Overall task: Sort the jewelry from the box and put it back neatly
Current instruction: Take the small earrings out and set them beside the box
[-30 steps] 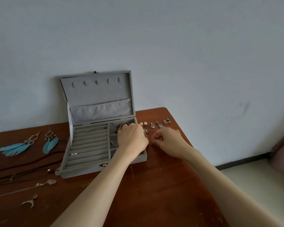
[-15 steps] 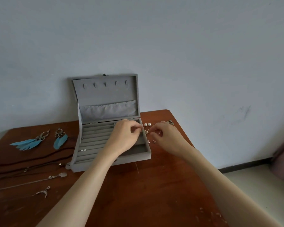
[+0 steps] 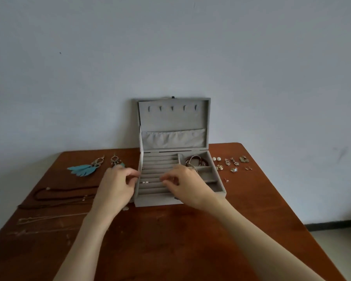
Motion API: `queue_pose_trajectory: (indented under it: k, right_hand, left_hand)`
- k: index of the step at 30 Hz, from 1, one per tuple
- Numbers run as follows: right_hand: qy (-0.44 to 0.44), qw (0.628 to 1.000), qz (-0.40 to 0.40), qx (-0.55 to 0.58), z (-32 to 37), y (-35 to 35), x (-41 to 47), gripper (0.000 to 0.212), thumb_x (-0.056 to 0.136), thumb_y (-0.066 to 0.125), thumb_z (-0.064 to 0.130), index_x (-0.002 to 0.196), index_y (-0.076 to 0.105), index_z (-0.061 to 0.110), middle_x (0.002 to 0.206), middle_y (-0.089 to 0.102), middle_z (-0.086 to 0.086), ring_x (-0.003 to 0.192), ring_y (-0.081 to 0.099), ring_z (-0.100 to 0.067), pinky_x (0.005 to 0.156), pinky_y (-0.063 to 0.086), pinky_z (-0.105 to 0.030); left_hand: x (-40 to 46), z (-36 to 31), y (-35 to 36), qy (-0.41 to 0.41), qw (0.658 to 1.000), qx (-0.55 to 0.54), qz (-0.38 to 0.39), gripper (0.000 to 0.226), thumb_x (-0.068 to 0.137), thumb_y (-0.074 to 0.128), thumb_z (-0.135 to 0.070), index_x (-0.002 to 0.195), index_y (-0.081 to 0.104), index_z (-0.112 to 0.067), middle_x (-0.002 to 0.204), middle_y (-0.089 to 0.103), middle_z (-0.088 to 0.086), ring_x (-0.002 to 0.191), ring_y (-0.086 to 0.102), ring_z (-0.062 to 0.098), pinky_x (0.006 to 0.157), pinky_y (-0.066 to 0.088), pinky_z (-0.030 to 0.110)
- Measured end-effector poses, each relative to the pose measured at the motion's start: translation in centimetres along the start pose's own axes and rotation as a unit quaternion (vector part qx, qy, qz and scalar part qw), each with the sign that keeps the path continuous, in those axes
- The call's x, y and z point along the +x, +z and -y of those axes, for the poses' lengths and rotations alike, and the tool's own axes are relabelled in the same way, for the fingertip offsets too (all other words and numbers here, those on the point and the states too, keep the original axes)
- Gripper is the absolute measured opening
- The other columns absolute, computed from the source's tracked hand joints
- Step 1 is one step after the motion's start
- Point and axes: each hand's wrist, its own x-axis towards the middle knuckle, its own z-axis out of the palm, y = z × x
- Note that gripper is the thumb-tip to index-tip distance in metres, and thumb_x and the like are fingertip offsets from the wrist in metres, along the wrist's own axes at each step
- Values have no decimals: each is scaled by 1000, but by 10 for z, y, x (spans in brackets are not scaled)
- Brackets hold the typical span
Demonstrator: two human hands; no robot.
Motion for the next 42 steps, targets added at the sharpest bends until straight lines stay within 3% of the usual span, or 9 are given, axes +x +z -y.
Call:
queue_pose_trajectory:
  k: [5,10,13,18,22,31,34,38,42]
  right_hand:
    - [-20,997,25,-64,6,26,20,32,94,48,23,125,59,23,99,51,-9,106,47,-27,91,40,-34]
    - [-88,990,-23,-112,1,35,19,32,87,54,16,116,66,23,86,52,-14,87,52,-35,76,47,-47]
    - [-104,989,-41,-102,-1,37,18,28,85,56,17,108,70,21,82,53,-12,81,54,-33,67,49,-43]
    - [-22,999,-9,-33,5,32,23,25,89,56,20,111,67,21,99,55,-9,103,50,-24,85,43,-35]
    - [23,999,34,-30,12,28,37,18,87,59,21,101,69,15,104,61,-6,102,55,-22,82,41,-31]
    - [-21,992,66,-102,9,30,33,19,92,48,16,104,59,6,114,54,-14,110,46,-29,94,38,-39]
    - [-24,997,21,-73,7,17,23,19,94,46,17,103,59,6,111,54,-12,108,45,-27,94,38,-38]
    - [-16,998,-56,-28,-18,-26,-12,13,96,45,18,98,57,13,100,47,4,97,41,-11,86,36,-22]
    - [67,994,-85,-28,-71,-61,-51,9,95,46,19,88,50,23,89,44,12,92,42,-10,81,32,-19]
  left_hand:
    - [-2,-6,8,42,992,115,-27,23,91,53,-27,108,69,-25,103,59,-2,101,45,20,75,34,26]
    - [-5,-11,7,54,987,150,-5,28,93,49,-31,117,63,-31,110,56,-5,106,42,19,77,29,25]
    - [-5,-12,4,63,984,168,-2,28,93,49,-31,116,64,-31,114,55,-6,107,40,18,76,27,24]
    - [-3,-10,7,41,991,128,5,23,91,53,-32,110,66,-30,109,55,-6,108,40,18,79,31,25]
    - [-1,-9,10,28,995,99,15,21,89,57,-33,106,66,-24,106,52,-3,107,40,18,80,32,26]
    - [-5,-4,11,52,997,63,10,16,86,61,-28,99,68,-20,92,44,-8,95,34,11,78,28,25]
    - [-7,-7,7,69,996,59,0,11,85,63,-26,92,70,-20,88,46,-8,95,34,12,78,26,27]
    - [-10,-35,4,106,994,-2,-5,7,82,67,-25,85,69,-20,83,50,-7,92,40,12,78,28,25]
    - [-4,-96,25,163,986,-34,27,7,85,62,-29,81,65,-24,87,51,-8,93,41,11,81,33,27]
